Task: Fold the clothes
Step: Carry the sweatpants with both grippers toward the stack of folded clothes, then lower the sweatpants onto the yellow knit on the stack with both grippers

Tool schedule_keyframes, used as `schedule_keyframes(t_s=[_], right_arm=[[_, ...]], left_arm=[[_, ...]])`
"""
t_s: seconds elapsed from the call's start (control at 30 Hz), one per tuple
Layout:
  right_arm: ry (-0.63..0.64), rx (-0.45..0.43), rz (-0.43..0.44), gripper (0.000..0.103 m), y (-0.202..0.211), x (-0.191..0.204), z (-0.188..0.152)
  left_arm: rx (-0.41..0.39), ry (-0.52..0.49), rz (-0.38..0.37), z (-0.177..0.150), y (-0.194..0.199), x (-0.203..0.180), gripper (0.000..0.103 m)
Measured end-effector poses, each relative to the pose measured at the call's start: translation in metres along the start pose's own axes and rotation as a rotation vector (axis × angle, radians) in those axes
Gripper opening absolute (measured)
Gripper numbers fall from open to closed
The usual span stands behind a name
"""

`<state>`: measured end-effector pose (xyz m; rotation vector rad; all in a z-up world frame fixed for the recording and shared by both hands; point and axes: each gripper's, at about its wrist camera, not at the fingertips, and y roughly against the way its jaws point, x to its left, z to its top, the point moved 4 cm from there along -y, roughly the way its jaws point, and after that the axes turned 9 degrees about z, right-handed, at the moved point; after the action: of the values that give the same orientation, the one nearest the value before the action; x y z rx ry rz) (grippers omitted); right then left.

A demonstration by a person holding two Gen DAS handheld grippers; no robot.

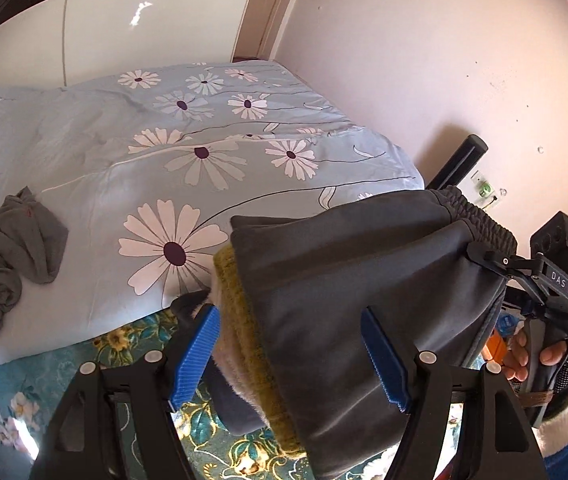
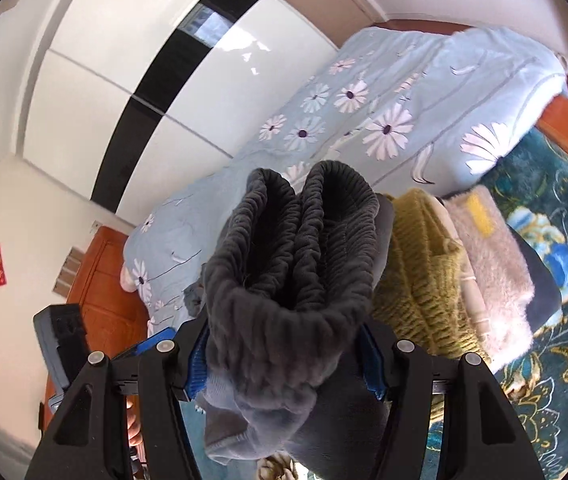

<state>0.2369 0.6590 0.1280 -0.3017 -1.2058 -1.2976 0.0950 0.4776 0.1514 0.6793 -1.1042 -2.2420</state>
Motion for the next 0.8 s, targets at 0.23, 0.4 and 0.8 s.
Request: schedule_keyframes(t_s=[0.23,0.4,0.8], right_arm=[[-0.064,-0.052,0.021,0.063,0.004,-0.024,0.000],[-0.114,-0.048,0.041,0.066,0.008,-0.036,-0.001],[0.127,-0.128,-0.096,0.067,0.076,0.018,0.017]], left_arm=[[-0.053,0.041,-0.118,-0.037,0.025,-0.008,0.077],[-0.040,-0.034,-0.127,-0.047,0.017,-0.042,0.078],[-0.006,-0.023,-0.055,-0.057,-0.006,-0.039,0.078]])
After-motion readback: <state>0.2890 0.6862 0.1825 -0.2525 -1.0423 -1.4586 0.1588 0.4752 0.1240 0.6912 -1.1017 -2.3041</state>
